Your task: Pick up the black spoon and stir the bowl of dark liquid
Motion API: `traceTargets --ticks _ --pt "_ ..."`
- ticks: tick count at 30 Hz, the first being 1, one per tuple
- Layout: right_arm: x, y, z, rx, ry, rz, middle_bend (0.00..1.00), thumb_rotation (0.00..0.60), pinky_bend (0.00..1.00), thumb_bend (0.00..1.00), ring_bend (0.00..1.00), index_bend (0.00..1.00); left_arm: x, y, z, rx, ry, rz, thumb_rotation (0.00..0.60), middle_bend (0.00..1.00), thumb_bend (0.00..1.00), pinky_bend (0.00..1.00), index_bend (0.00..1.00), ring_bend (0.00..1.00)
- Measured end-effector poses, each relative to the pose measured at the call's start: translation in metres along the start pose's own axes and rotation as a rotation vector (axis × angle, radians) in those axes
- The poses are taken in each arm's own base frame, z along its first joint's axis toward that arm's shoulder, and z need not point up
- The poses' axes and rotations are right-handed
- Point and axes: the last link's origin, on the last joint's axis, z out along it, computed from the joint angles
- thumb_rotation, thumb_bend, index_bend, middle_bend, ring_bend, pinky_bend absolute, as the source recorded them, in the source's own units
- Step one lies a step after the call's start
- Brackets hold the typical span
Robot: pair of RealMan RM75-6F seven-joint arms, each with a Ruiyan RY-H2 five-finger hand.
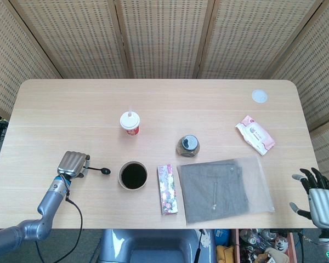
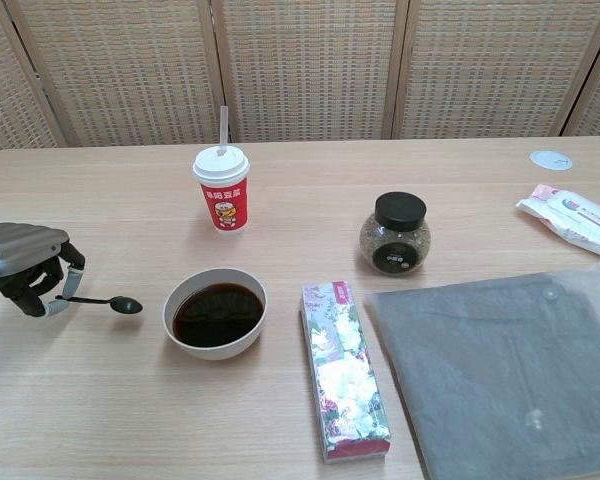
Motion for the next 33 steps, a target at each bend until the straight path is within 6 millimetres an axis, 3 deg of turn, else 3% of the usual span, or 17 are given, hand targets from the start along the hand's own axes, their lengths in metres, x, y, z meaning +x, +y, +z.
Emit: traceTargets --ticks 6,12,20,26,33 --pt "0.002 0.000 -0.001 0.004 0.005 0.001 0.26 0.600 0.21 0.09 0.11 0.30 0.019 -0.006 -0.003 -0.017 0.049 0.054 0.600 0.84 0.42 0.79 0.63 0.79" --pt "0.003 -0.001 -0.002 0.011 0.011 0.003 0.26 0.600 0.21 0.09 0.11 0.30 0.056 -0.007 -0.008 -0.073 0.158 0.170 0.600 0.85 0.42 0.79 0.64 0.79" --pt "0.003 -0.004 -0.002 0.024 0.016 0.008 0.27 0.600 0.21 0.09 0.11 0.30 0.095 0.009 -0.017 -0.200 0.309 0.393 0.600 0.85 0.42 0.79 0.65 0.79" --pt "0.004 -0.005 -0.002 0.031 0.023 0.010 0.27 0.600 0.21 0.09 0.11 0.30 0.105 0.030 -0.020 -0.319 0.389 0.603 0.600 0.85 0.43 0.79 0.66 0.79" --pt "0.005 -0.005 -0.003 0.032 0.029 0.012 0.27 0.600 0.21 0.09 0.11 0.30 0.100 0.050 -0.019 -0.413 0.413 0.740 0.600 0.85 0.43 0.78 0.66 0.79"
